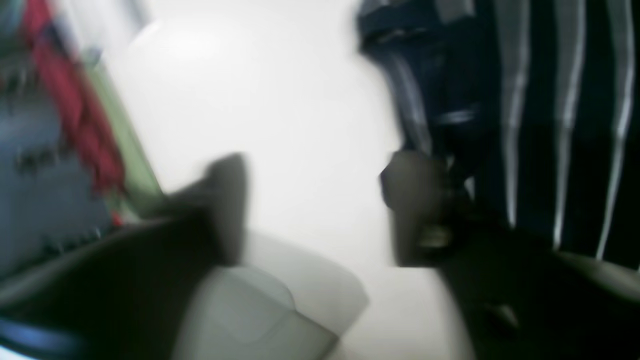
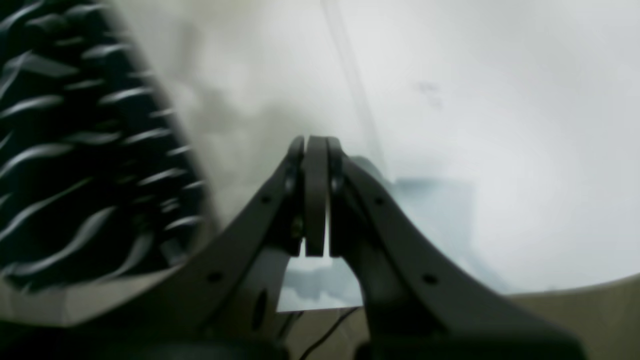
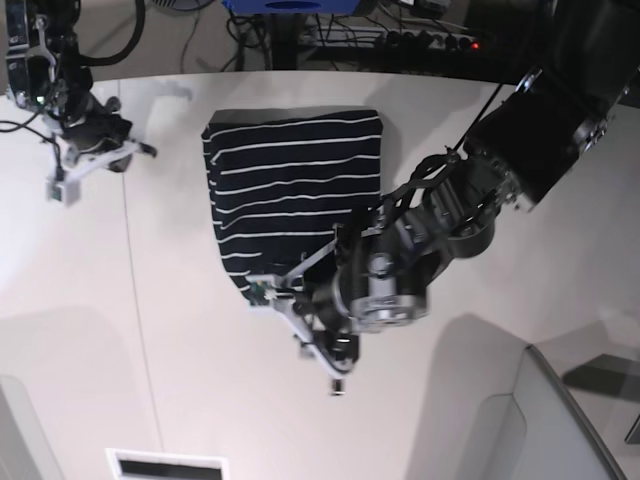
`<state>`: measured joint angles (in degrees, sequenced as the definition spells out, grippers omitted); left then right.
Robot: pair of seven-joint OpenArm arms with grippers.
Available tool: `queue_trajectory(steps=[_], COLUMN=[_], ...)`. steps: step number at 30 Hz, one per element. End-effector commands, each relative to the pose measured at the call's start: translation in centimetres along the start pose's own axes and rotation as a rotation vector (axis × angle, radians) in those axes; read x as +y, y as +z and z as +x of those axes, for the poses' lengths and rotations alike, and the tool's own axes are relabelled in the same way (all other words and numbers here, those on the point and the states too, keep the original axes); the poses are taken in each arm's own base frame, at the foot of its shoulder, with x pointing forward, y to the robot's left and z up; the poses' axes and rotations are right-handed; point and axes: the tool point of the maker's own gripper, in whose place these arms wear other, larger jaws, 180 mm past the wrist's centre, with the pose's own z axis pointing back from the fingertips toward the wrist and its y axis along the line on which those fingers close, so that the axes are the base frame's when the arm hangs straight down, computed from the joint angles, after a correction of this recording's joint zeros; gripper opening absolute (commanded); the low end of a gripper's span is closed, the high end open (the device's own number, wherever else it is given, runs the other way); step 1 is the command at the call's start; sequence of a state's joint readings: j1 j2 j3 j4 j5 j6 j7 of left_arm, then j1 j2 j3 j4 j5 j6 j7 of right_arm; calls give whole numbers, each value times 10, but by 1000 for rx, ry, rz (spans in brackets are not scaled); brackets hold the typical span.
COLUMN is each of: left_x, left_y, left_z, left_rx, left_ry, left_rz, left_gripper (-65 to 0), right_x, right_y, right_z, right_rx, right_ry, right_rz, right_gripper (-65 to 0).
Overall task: Layout the t-shirt on the table in an organized manner, then fold the t-shirt properly
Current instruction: 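Pat the folded shirt flat with both grippers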
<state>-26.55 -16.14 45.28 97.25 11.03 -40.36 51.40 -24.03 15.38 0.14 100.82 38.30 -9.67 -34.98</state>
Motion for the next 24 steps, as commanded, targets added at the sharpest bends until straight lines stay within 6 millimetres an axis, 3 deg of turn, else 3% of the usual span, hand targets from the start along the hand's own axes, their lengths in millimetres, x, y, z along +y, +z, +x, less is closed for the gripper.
queue_trajectory(steps=[1,2,6,11,14,17,24], left_x=[1,-2,-49,-121,-139,-151,-184], left_y=[8,13,27,35,39,37,24], left_z=[2,-5,-30,-23,-26,-32,-43], left_rx=[-26,-34,-42,-150,-164,-142,-89], left_ry=[52,119,339,532,608,641,674], left_rz=[19,25,-9,-104,-121,-141,-230], left_gripper=[-564,-650,-650,-650,-650,-650,-650], right_x=[23,39,99,156,182,186,157], right_y=[8,15,30,30,33,18,-28], right_z=[19,22,17,8,6,2,-28], right_rx=[-67,-82,-95,-73,-72,-42,80], right_ry=[38,67,190,289,338,350,294], right_rz=[72,116,306,460,526,524,443], right_gripper=[-648,-648,-648,-648,-648,-648,-648])
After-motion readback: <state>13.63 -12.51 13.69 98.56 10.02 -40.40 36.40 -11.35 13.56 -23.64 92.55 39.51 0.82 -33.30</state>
